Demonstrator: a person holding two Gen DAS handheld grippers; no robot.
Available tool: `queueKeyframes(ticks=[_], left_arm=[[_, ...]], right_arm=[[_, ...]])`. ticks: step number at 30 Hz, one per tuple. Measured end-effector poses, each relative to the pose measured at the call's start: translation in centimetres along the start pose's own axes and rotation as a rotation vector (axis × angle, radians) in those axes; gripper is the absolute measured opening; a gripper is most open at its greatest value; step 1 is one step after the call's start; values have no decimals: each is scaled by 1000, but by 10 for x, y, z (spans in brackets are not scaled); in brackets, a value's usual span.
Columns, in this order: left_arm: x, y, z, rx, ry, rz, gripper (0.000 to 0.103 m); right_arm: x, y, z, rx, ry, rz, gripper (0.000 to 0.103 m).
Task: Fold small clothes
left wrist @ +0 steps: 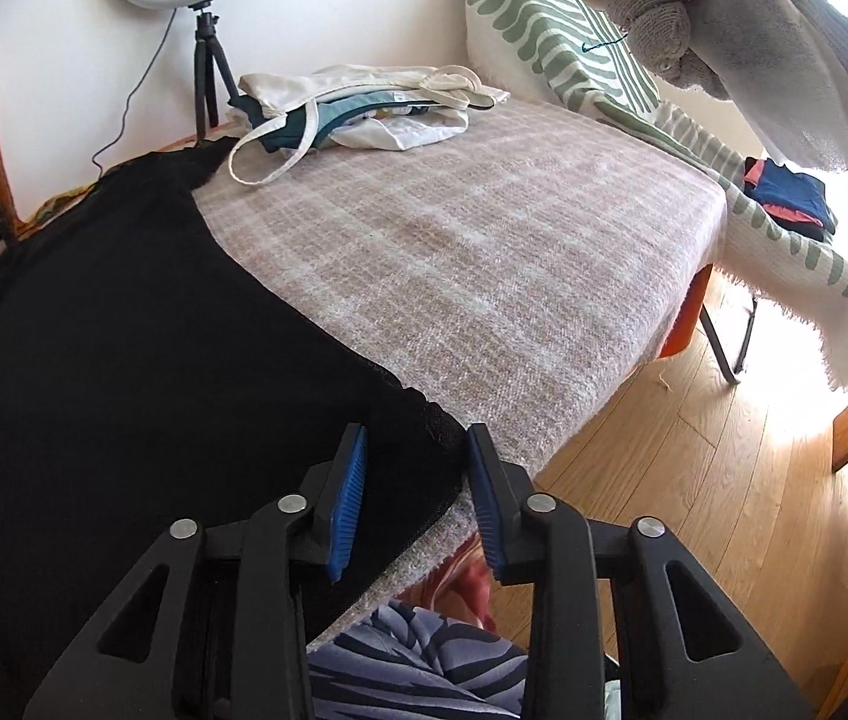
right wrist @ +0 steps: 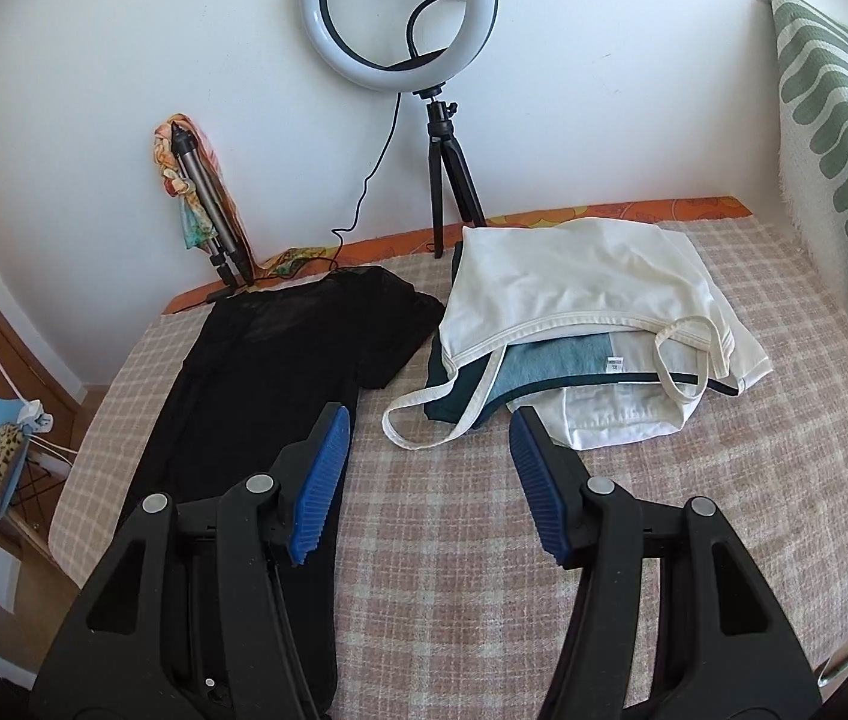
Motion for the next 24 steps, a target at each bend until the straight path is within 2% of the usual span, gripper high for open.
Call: queueKeyframes(ticks=[1,2,8,13,18,24], left_arm=[[0,1,-3,-9,3,3,11],[0,2,-7,-26,-8,4,8],[-19,5,-35,-174,-63,47,5],[-41,4,-56,-277,-68,83,5],[-48,1,-64,-327,-67,98,5],[-51,0,-68,-353,-76,109,5]], right_arm=[[5,0,-1,5,13,-9,58],[12,1,-1,13,30,-20,58],[55,1,-15,72,149,-95,58],[107,1,-32,146,249,-208,58],[158,5,-48,172,258,-294,58],[213,8,-66,194,217,-380,58]])
Point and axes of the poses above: each gripper's, at about its wrist camera, not at the fingertips, and x roughly the way its jaws point, z to its right, y to its top, the point moved 7 cm from there along x, roughly the way its jaws point, and after that the axes turned 1 degree about -z, right-handed, at the moved point
